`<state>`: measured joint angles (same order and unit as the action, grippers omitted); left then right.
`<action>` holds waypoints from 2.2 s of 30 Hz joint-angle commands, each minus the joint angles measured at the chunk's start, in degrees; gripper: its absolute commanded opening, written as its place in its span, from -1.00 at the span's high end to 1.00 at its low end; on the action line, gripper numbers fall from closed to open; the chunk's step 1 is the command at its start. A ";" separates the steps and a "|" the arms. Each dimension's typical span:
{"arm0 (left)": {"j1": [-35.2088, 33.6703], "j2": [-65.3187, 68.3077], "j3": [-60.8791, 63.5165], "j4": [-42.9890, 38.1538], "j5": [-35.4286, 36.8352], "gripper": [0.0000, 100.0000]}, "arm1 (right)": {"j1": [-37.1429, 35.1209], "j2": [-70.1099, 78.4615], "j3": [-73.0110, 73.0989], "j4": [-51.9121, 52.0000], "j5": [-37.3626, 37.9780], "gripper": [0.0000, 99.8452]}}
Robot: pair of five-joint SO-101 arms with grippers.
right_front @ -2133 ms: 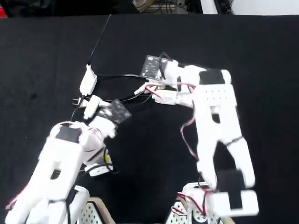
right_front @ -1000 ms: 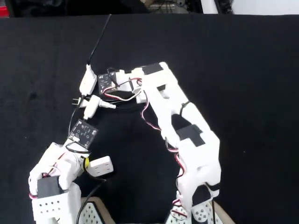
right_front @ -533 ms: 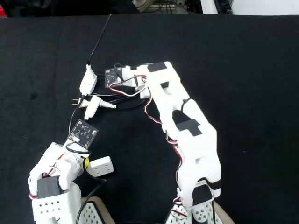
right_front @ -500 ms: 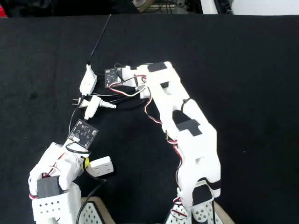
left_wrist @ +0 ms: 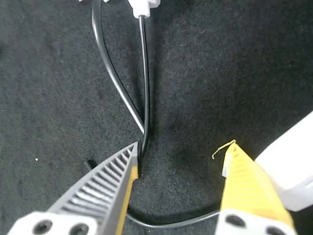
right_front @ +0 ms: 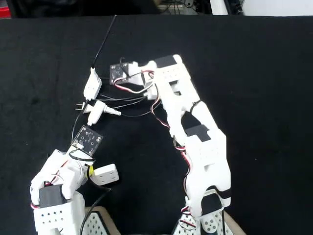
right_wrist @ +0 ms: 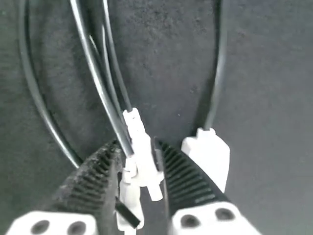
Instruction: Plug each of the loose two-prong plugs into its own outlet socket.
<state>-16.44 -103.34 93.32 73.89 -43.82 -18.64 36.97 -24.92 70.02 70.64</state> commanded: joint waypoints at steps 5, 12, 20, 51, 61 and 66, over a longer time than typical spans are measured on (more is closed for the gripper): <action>-0.04 0.00 -0.31 0.26 -0.62 0.44 | -3.16 -0.66 -19.82 14.42 -18.73 0.98; -0.04 0.00 -0.31 0.26 -0.62 0.44 | -7.12 -0.40 -33.19 31.21 -33.93 0.98; -0.04 0.00 -0.31 0.35 -0.62 0.44 | -7.12 0.92 -25.71 30.77 -26.90 0.97; -0.13 0.00 -0.31 0.35 -0.62 0.44 | 2.55 15.43 -22.73 8.88 4.92 0.83; -0.31 0.00 -0.31 0.35 -0.62 0.44 | 3.43 18.15 -23.25 8.53 6.07 0.82; -0.31 0.00 -0.31 0.35 -0.62 0.44 | 3.52 18.24 -23.08 8.18 6.07 0.83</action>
<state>-16.44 -103.34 93.32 73.89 -43.82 -17.41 55.43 -47.52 79.16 76.35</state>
